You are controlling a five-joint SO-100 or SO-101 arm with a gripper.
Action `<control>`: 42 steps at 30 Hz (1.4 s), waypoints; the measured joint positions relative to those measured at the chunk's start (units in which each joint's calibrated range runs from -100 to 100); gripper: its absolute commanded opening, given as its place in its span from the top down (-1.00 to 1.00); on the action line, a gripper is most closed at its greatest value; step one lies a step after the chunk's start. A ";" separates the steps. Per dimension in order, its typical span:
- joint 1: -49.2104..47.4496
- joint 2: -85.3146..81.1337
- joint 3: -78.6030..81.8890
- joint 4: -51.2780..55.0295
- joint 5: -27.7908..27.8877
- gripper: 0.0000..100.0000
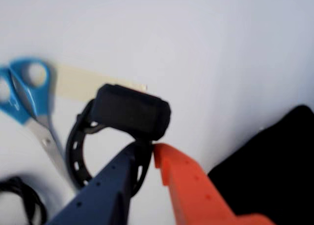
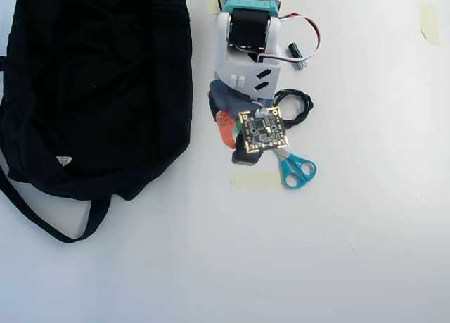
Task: Put the bike light into the black bag
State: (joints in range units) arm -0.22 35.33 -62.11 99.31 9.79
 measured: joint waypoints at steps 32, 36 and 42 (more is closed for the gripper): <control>1.47 -54.38 54.48 -1.46 -18.36 0.96; 4.85 -58.36 60.22 -5.58 -18.90 0.96; 9.77 -61.10 68.00 -12.88 -18.90 0.96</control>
State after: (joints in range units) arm 9.55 -25.78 5.90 86.43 -9.11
